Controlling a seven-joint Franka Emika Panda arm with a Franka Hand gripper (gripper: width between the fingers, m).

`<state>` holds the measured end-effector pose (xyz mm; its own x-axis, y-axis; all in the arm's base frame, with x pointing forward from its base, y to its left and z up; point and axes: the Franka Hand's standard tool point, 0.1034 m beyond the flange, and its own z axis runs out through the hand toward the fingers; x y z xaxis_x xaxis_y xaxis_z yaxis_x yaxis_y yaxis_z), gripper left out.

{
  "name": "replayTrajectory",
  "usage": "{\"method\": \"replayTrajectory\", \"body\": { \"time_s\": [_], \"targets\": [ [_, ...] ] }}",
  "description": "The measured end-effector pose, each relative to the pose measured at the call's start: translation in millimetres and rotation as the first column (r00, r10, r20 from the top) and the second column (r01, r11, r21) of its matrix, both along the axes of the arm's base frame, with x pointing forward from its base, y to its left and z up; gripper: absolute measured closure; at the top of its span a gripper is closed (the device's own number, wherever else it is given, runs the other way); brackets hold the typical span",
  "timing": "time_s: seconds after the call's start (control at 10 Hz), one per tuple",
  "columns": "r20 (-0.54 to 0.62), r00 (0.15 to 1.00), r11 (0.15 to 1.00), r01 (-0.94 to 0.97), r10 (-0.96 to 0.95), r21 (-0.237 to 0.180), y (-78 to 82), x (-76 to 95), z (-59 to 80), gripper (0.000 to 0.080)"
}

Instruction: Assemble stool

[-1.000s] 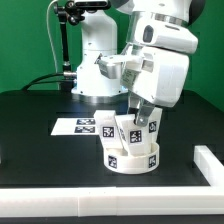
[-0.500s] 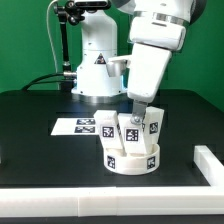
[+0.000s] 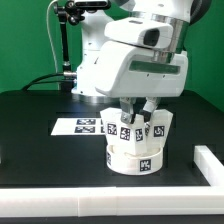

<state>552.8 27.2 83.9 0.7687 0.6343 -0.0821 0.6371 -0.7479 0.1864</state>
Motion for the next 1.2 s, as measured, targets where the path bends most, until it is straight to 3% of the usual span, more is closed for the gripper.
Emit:
{"method": "replayTrajectory", "body": {
  "time_s": [0.5,0.7,1.1,1.2],
  "targets": [
    [0.05,0.956,0.957,0.287,-0.288,0.037,4.0,0.4,0.8,0.0462],
    [0.064,0.898,0.899,0.432,-0.436,0.068,5.7,0.1,0.4,0.0462],
    [0.069,0.614,0.616,0.769,-0.786,0.171,7.6,-0.2,-0.6,0.0462],
    [0.055,0.506,0.506,0.84,-0.861,0.194,8.4,-0.4,-1.0,0.0462]
  ]
}}
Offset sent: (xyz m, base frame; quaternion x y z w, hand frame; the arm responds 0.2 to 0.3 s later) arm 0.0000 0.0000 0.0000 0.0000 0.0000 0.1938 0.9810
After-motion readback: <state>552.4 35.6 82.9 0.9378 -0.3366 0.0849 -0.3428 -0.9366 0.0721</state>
